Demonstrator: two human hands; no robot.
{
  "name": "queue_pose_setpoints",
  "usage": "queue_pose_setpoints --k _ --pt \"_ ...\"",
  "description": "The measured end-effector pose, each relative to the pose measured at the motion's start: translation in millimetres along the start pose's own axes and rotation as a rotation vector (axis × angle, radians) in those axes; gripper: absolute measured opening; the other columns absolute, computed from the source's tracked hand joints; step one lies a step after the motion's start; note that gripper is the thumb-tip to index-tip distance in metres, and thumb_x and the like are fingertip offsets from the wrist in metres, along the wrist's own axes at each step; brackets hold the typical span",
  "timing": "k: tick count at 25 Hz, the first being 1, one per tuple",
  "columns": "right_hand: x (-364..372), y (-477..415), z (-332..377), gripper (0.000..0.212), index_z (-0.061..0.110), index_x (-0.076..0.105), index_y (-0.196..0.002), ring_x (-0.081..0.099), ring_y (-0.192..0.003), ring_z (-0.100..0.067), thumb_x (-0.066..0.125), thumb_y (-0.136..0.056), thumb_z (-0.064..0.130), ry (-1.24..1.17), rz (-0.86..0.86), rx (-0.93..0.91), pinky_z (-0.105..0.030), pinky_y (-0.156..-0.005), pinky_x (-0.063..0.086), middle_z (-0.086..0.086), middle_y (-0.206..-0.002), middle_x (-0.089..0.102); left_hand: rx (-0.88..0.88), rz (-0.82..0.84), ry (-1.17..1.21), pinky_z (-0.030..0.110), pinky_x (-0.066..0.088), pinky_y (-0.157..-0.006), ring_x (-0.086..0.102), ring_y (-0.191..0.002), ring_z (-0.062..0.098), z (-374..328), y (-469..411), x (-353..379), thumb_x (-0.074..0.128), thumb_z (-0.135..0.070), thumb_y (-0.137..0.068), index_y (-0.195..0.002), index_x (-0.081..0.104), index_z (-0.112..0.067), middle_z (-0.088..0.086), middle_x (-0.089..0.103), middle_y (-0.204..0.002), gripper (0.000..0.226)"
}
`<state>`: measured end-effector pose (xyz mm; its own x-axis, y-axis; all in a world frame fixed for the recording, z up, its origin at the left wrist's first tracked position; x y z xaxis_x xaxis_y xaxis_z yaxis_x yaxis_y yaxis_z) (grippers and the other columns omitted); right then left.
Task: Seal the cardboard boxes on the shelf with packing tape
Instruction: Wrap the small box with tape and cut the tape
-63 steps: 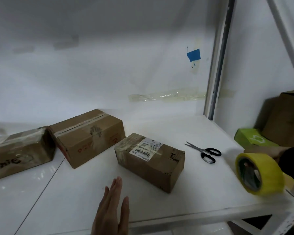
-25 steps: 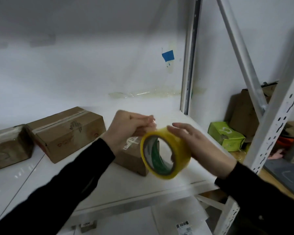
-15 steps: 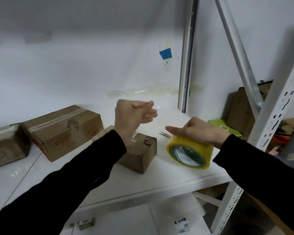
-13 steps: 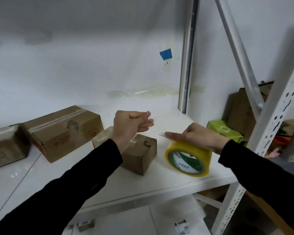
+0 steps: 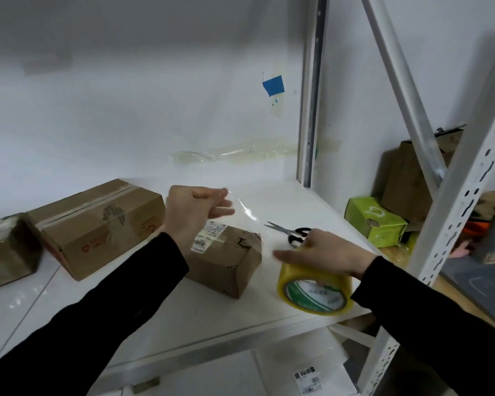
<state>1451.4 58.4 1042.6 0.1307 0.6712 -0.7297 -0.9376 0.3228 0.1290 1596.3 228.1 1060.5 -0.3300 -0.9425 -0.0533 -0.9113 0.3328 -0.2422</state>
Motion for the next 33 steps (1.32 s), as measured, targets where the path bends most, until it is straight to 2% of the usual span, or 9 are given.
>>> queue_pose_setpoints --k 4,7,11,12,16,21,24,28,33 --pt "9 4 -14 0.05 0.012 0.06 -0.063 0.057 -0.036 -0.009 0.062 -0.076 0.06 -0.142 0.018 0.134 -0.017 -0.046 0.045 0.004 -0.041 0.06 -0.023 0.077 -0.093 0.023 0.059 -0.062 0.073 -0.067 0.022 15 -5 -1 0.07 -0.014 -0.081 -0.085 0.072 -0.004 0.013 0.074 -0.08 0.011" --pt "18 12 -16 0.051 0.011 0.064 -0.063 0.059 -0.04 -0.011 0.058 -0.08 0.059 -0.191 0.057 0.149 -0.016 -0.047 0.045 -0.001 -0.05 0.064 -0.013 0.119 -0.123 0.025 0.059 -0.07 0.073 -0.071 0.021 18 -12 1 0.072 -0.016 -0.078 -0.083 0.074 -0.007 0.01 0.075 -0.079 0.01" --pt "22 12 -22 0.042 0.026 0.06 -0.111 0.059 -0.092 -0.017 0.06 -0.081 0.055 -0.163 -0.037 0.146 -0.027 -0.083 0.048 0.003 -0.107 0.061 0.09 0.165 -0.264 0.03 0.054 -0.082 0.073 -0.078 0.018 21 -19 8 0.075 -0.015 -0.076 -0.081 0.076 -0.012 0.01 0.075 -0.081 0.007" --pt "22 13 -23 0.038 0.029 0.061 -0.113 0.059 -0.098 -0.016 0.061 -0.082 0.051 -0.202 -0.049 0.129 -0.028 -0.088 0.048 0.005 -0.112 0.059 0.091 0.173 -0.27 0.03 0.053 -0.084 0.072 -0.08 0.017 21 -21 9 0.075 -0.014 -0.076 -0.081 0.076 -0.013 0.009 0.075 -0.082 0.005" --pt "42 26 -22 0.018 0.018 0.07 -0.096 0.066 -0.069 -0.021 0.063 -0.087 0.031 -0.685 0.104 0.185 -0.028 -0.063 0.054 -0.01 -0.089 0.069 0.037 0.249 -0.265 0.021 0.054 -0.084 0.072 -0.081 0.012 19 -30 18 0.074 -0.012 -0.076 -0.081 0.075 -0.013 0.001 0.075 -0.083 0.006" --pt "72 32 -7 0.023 0.004 0.066 -0.096 0.062 -0.063 -0.028 0.065 -0.082 0.022 -0.943 0.285 0.227 -0.036 -0.068 0.055 -0.016 -0.075 0.066 0.012 0.484 -0.437 0.004 0.047 -0.066 0.069 -0.076 0.0 14 -44 20 0.074 -0.009 -0.076 -0.085 0.076 -0.006 -0.003 0.074 -0.081 0.009" --pt "70 29 -4 0.01 0.007 0.057 -0.09 0.064 -0.042 -0.013 0.059 -0.088 0.017 -0.955 0.237 0.22 -0.017 -0.043 0.05 -0.002 -0.051 0.067 -0.002 0.571 -0.492 0.007 0.049 -0.074 0.068 -0.083 -0.002 13 -55 17 0.074 -0.013 -0.077 -0.084 0.076 -0.008 -0.003 0.074 -0.084 0.009" --pt "38 5 -8 0.015 0.017 0.069 -0.071 0.063 -0.058 -0.025 0.068 -0.08 0.029 -0.756 0.11 0.149 -0.03 -0.059 0.054 -0.012 -0.073 0.069 0.001 0.426 -0.453 0.012 0.05 -0.079 0.069 -0.083 0.001 26 -58 9 0.075 -0.016 -0.076 -0.08 0.077 -0.009 -0.004 0.075 -0.079 0.008" --pt "1 -33 -6 0.026 0.003 0.064 -0.078 0.056 -0.038 -0.022 0.066 -0.085 0.028 -0.446 0.19 0.193 -0.025 -0.041 0.052 -0.018 -0.055 0.06 0.11 0.015 -0.46 0.01 0.05 -0.069 0.065 -0.071 0.0 53 -26 7 0.073 -0.024 -0.08 -0.085 0.077 -0.006 -0.002 0.072 -0.082 0.019"
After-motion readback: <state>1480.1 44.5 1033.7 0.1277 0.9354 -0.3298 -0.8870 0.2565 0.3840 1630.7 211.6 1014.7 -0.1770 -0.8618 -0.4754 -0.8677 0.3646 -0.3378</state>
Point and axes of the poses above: each hand's wrist, its own y-axis away from the middle knuckle, its own x-axis out of the palm, z = x × y, the point moved 2 cm from there along -y, towards the middle knuckle
